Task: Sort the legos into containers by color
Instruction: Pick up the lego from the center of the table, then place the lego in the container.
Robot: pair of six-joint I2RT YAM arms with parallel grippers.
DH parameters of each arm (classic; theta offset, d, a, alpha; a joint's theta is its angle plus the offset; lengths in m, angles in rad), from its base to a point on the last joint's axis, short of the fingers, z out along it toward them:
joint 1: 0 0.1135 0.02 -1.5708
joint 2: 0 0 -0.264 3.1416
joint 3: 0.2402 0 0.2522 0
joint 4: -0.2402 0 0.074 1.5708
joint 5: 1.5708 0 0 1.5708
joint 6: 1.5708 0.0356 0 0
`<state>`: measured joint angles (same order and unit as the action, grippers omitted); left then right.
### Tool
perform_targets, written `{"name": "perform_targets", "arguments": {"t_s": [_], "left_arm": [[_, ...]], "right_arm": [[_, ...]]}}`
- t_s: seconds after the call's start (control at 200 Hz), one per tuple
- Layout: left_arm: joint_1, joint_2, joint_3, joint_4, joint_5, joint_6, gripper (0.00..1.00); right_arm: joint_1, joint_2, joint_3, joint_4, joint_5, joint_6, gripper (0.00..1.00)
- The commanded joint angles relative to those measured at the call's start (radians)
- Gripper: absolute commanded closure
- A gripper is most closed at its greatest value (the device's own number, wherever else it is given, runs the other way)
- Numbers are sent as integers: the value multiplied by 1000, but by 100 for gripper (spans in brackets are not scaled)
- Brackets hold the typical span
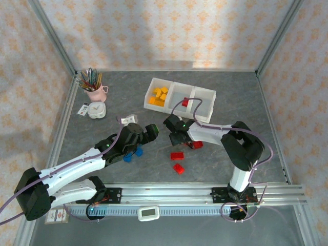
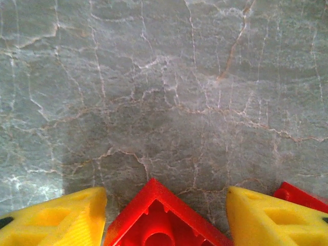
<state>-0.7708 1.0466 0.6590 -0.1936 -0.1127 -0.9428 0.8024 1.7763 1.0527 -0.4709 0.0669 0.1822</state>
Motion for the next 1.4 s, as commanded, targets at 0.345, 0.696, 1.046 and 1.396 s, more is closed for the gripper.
{"name": "perform_targets", "arguments": {"t_s": [0.345,0.696,1.046,1.396], "left_arm": [[-5,-9,-1,-20,-17,0,1],[-5,-4,16,-7,-27,13,1],[10,31,118,-23,-87,83,1],[79,84,177,9,-65,126,1]], "right_arm": [[4,21,12,-51,33,12,61],[-3,-24,53,-49,16,16,72],[-126,20,336,-6,24,45,73],[-279,269,635,103,61,70,72]]}}
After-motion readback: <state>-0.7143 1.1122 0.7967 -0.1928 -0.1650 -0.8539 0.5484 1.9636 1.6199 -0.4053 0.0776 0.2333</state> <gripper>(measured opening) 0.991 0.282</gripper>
